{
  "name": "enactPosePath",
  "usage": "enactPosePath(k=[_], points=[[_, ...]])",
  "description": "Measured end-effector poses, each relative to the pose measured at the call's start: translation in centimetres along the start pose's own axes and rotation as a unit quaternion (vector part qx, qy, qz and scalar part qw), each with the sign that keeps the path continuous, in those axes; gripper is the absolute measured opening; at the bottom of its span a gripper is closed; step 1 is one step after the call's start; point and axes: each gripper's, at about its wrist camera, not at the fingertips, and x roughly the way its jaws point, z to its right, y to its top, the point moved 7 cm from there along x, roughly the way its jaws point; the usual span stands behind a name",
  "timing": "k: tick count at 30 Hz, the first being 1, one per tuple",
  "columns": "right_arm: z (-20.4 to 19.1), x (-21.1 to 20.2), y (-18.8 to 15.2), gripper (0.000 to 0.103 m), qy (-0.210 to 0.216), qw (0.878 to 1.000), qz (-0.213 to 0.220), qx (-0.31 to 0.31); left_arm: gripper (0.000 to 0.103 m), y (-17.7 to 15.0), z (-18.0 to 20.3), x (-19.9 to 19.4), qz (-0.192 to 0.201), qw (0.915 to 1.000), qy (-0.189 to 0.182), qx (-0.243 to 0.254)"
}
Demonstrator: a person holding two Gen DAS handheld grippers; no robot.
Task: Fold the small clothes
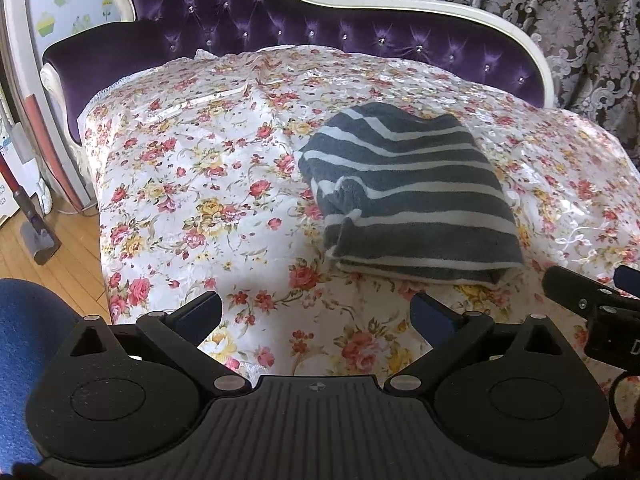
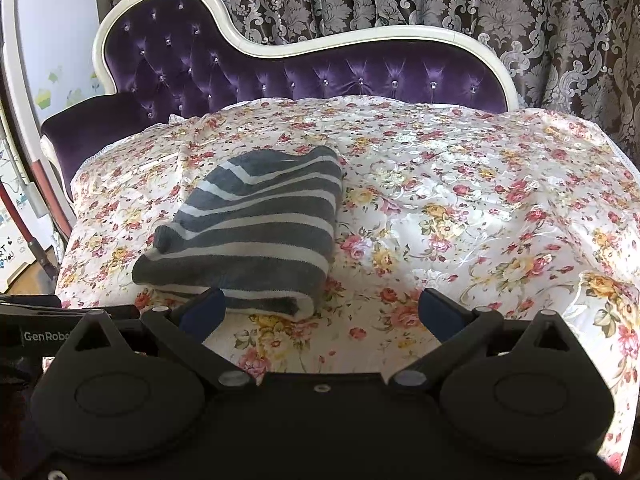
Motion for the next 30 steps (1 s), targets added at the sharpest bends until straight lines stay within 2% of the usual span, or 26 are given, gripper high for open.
enactPosePath(k=[30], points=[[-0.36,0.57,0.02,0.102,0.009,1.0,-0.011,0.002,0.102,0.15,0.18,0.29,0.002,1.0,-0.001,0.006]])
